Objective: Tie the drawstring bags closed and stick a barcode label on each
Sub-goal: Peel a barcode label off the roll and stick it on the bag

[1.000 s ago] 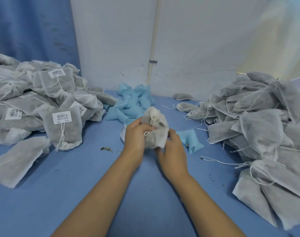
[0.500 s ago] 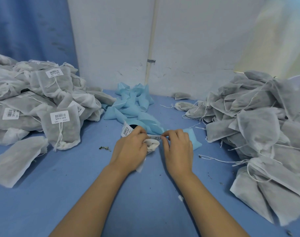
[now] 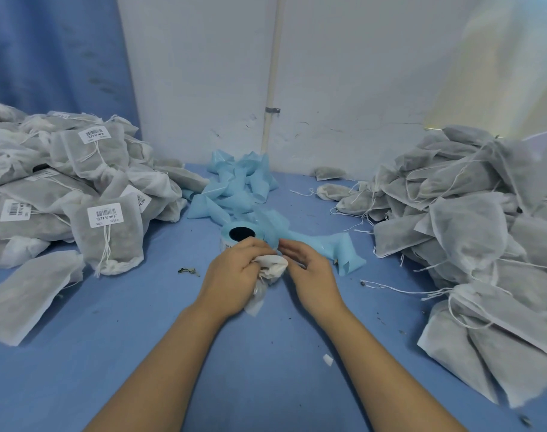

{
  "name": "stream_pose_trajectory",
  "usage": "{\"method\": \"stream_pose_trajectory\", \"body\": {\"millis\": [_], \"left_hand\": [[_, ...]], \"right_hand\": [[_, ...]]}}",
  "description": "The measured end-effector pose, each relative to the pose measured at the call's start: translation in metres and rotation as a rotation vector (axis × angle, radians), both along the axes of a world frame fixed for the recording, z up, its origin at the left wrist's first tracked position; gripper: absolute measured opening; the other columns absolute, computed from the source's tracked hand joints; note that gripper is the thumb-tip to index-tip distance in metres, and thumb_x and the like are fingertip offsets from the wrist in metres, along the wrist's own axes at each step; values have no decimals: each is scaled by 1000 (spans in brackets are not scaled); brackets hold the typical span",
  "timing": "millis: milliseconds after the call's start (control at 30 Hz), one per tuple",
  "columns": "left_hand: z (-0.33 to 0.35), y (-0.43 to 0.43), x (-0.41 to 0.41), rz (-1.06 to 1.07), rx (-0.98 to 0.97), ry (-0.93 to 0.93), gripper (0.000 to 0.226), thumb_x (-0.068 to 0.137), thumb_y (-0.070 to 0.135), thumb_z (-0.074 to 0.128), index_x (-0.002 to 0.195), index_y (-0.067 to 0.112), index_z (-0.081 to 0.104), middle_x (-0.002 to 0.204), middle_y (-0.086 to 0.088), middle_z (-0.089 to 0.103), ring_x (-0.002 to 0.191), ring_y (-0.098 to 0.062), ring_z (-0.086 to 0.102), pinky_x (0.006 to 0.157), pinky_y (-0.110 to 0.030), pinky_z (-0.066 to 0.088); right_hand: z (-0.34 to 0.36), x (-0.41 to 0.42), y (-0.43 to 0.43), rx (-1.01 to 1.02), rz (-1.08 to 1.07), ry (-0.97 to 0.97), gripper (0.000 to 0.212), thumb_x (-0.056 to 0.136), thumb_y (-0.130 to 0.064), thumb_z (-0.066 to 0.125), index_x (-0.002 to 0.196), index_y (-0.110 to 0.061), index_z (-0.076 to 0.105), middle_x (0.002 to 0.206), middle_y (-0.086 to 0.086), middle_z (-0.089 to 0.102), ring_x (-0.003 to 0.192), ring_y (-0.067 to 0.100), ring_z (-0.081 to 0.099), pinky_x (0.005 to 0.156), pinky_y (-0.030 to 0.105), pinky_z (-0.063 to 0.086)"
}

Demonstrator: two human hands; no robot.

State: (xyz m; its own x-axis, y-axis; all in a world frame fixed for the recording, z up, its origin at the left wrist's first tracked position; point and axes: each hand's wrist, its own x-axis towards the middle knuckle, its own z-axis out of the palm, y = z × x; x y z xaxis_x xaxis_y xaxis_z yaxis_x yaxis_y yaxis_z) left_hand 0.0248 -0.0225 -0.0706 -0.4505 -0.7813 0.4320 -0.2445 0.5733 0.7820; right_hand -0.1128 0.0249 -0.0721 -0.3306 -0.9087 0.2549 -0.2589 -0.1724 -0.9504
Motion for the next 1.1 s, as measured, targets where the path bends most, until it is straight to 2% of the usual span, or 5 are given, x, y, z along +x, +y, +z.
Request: {"method": "stream_pose_trajectory", "body": {"millis": [267, 467, 700, 967, 1100], "left_hand": [[-3, -2, 1, -37, 47, 83, 40, 74, 11, 42, 86, 38, 69, 96, 20, 64, 96, -8, 61, 88, -44, 48], [-3, -2, -1, -35, 38, 80, 40, 74, 13, 41, 83, 43, 66, 95, 22, 64, 95, -9, 60, 88, -45, 48], [-4, -2, -3, 57, 20, 45, 43, 73, 17, 37, 98, 18, 71, 98, 23, 60, 100, -9, 57, 89, -33, 46], [-4, 0, -2, 131, -15, 1, 45, 76, 19, 34, 103, 18, 70, 104, 19, 57, 97, -11, 57, 84, -32, 46], [-2, 0, -4, 108, 25, 97, 37, 83, 13, 41, 105, 25, 69, 116, 23, 53, 105, 3, 51, 89, -17, 40]], "right_hand": [[-2, 0, 0, -60, -43, 22, 18, 91, -7, 62, 99, -21, 68, 93, -12, 70, 81, -9, 62, 73, 8, 44], [-3, -2, -2, -43, -120, -33, 12, 89, -10, 65, 88, -21, 70, 89, -5, 73, 86, 7, 66, 77, 14, 47], [-7, -11, -4, -28, -409, -38, 10, 92, -15, 59, 88, -21, 65, 84, -13, 65, 74, -5, 56, 63, 6, 39], [-2, -12, -1, -51, -502, -203, 15, 89, -13, 61, 82, -25, 66, 82, -3, 68, 77, 9, 60, 67, 12, 43], [3, -11, 2, -64, -486, -337, 12, 87, -12, 64, 82, -22, 70, 84, -1, 71, 79, 10, 62, 73, 18, 46]]}}
